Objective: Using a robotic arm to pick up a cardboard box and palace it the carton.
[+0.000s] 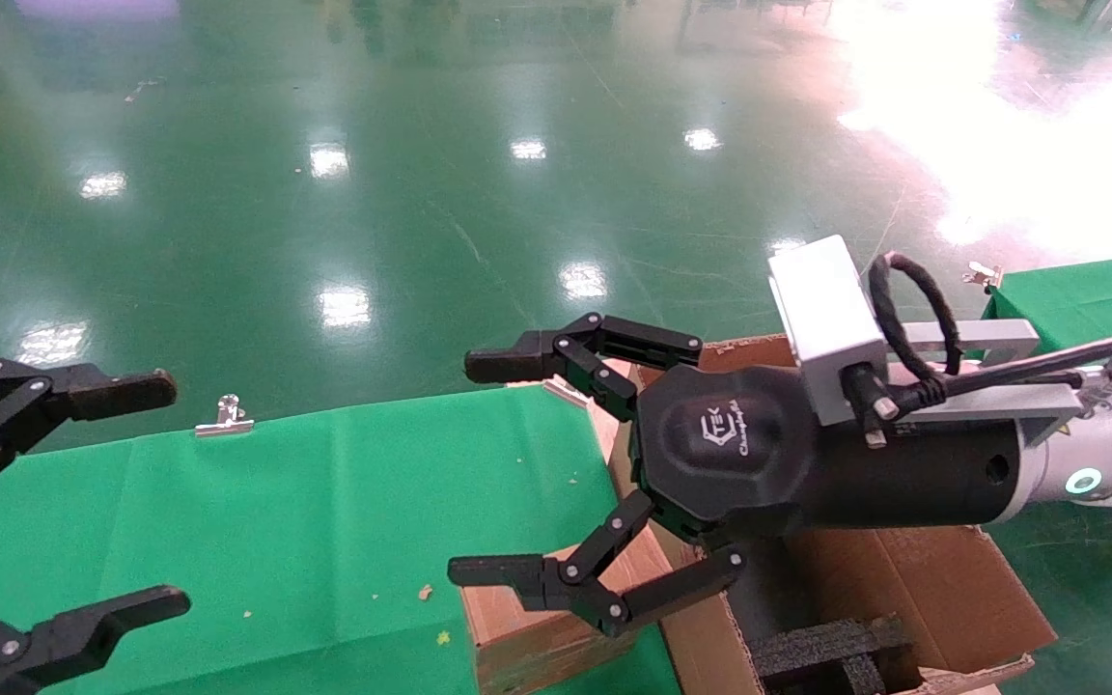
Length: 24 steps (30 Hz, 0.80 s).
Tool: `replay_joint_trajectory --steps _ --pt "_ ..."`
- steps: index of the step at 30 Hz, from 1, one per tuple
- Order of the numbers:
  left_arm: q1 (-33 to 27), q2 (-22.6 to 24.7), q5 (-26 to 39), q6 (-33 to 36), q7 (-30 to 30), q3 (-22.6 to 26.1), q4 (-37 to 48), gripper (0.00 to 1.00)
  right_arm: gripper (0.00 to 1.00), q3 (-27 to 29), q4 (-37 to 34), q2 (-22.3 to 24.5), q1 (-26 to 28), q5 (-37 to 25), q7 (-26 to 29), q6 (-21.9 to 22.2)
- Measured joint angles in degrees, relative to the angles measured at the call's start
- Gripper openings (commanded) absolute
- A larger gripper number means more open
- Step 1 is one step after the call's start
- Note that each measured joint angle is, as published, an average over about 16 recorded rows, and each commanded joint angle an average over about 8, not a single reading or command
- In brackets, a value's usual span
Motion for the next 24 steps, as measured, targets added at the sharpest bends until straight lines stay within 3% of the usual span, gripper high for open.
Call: replay_joint_trajectory --steps 19,20,24 --pt "0.0 0.0 0.0 0.0 0.0 0.0 0.0 1.00 1.00 0.0 0.0 0.0 0.0 0.0 0.0 0.0" --pt "0.0 0.0 0.0 0.0 0.0 0.0 0.0 0.95 1.00 0.0 0.0 0.0 0.0 0.0 0.0 0.0" --pt "0.0 0.0 0.0 0.0 0.0 0.0 0.0 0.45 1.00 0.0 0.0 0.0 0.0 0.0 0.0 0.0"
